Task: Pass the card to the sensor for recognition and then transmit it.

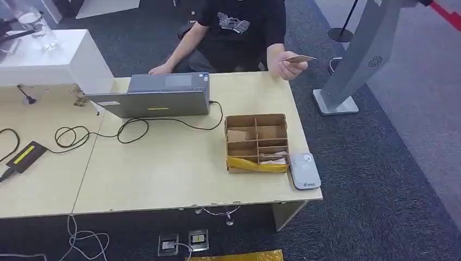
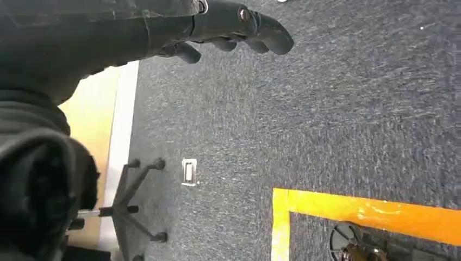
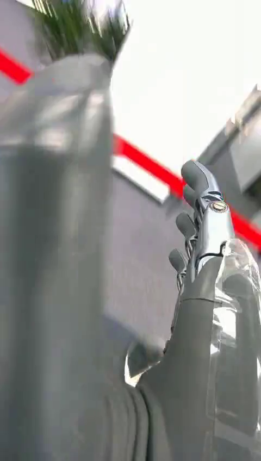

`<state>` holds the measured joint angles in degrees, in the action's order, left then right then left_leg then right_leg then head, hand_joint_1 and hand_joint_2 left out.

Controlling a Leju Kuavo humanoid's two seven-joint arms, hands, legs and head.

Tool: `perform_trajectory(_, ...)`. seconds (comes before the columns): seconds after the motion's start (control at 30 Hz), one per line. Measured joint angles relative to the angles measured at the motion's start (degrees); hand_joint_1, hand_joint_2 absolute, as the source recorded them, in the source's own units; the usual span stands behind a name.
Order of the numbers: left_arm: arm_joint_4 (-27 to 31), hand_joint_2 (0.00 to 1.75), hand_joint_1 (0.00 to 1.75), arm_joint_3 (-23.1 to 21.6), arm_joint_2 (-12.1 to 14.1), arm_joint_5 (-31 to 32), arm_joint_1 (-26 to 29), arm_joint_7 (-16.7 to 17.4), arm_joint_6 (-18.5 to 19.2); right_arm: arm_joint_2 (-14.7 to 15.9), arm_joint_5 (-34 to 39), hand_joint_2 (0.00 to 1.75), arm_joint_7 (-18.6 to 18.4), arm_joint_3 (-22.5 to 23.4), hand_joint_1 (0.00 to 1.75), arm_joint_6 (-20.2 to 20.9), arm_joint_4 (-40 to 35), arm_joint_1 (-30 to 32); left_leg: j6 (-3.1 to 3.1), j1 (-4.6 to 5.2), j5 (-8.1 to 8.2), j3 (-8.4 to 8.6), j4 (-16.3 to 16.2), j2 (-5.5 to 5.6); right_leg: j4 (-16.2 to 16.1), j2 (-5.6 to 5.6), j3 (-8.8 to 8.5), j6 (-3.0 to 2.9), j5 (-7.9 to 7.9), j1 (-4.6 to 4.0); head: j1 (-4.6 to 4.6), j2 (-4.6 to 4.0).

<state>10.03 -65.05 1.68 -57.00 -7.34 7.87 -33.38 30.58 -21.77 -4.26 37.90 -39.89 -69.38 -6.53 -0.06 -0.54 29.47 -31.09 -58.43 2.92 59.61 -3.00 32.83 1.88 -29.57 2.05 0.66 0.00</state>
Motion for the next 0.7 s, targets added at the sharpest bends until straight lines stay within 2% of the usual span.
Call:
perform_trajectory(0.07, 0.0, 0.0, 0.0, 0.0, 0.0, 0.0, 0.0, -0.5, 0.2, 0.4, -1.0, 1.75, 1.4, -2.5, 0.0, 0.3, -0.8, -1.2, 0.04, 0.0, -0.05, -0.03, 0.0, 0.03, 0.0, 0.0, 0.0, 0.0, 0.0, 0.0, 0.0, 0.0)
perform_trajectory(0.17, 0.0, 0.0, 0.0, 0.0, 0.2, 0.0, 0.0, -1.2, 0.4, 1.5, -1.9, 1.75, 0.6, -8.1, 0.0, 1.0, -2.9, -2.1, 0.04, 0.0, -0.09, -0.1, 0.0, 0.18, 0.0, 0.08, 0.0, 0.0, 0.0, 0.0, -0.02, 0.0)
perform_trajectory(0.2, 0.0, 0.0, 0.0, 0.0, 0.2, 0.0, 0.0, -1.4, 0.4, 2.1, -2.9, 1.75, -0.6, -10.6, 0.0, 1.1, -4.7, -2.6, 0.04, 0.0, -0.1, -0.13, 0.0, 0.19, 0.0, 0.12, 0.01, 0.0, 0.0, 0.01, 0.0, 0.0)
perform_trajectory(0.3, 0.0, 0.0, 0.0, 0.0, 0.5, 0.0, -0.1, -2.3, 0.8, 4.7, -8.8, 1.75, -7.4, -20.4, 0.0, 2.7, -9.1, -6.1, -0.05, 0.0, -0.16, -0.11, 0.0, 0.19, 0.1, 0.15, 0.06, -0.01, 0.02, 0.01, -0.07, 0.0)
perform_trajectory(0.37, 0.0, 0.0, 0.0, -0.3, 0.6, 0.0, -0.4, -2.5, 1.1, 6.3, -12.2, 1.75, -9.7, -26.9, 0.0, 3.8, -11.5, -7.6, -0.07, -0.12, -0.22, -0.01, 0.0, 0.51, 0.0, 0.39, -0.02, 0.0, 0.01, -0.11, 0.07, 0.0)
perform_trajectory(0.4, 0.0, 0.0, 0.0, -0.4, 0.6, 0.0, -0.4, -2.6, 1.1, 6.5, -12.7, 1.75, -10.3, -28.7, 0.0, 4.2, -12.0, -8.1, -0.02, -0.11, -0.28, -0.06, 0.0, 0.79, 0.0, 0.67, -0.02, 0.0, 0.01, -0.1, 0.02, 0.0)
perform_trajectory(0.5, 0.0, 0.0, 0.0, -0.5, 0.6, 0.1, -0.2, -2.7, 1.4, 6.8, -13.0, 1.75, -10.7, -32.9, 0.0, 5.3, -12.4, -9.5, 0.0, -0.1, -0.38, -0.4, 0.0, 1.06, 0.0, 0.95, 0.1, 0.0, 0.01, -0.06, 0.04, 0.0)
perform_trajectory(0.63, 0.0, 0.0, 0.0, -0.9, 0.7, 0.1, -0.1, -2.9, 1.7, 7.4, -14.3, 1.75, -10.9, -44.2, 0.0, 8.7, -15.2, -15.8, -0.04, -0.12, -0.35, -0.22, 0.0, 0.58, 0.0, 0.54, 0.21, -0.01, 0.03, -0.09, -0.02, 0.0)
perform_trajectory(0.7, 0.0, 0.0, 0.0, -1.0, 0.7, 0.1, -0.2, -2.9, 1.8, 7.4, -15.8, 1.75, -11.7, -49.1, 0.0, 10.5, -16.5, -18.0, -0.04, -0.15, -0.36, -0.23, 0.0, 0.8, 0.0, 0.64, 0.18, -0.01, 0.03, -0.12, 0.02, 0.0)
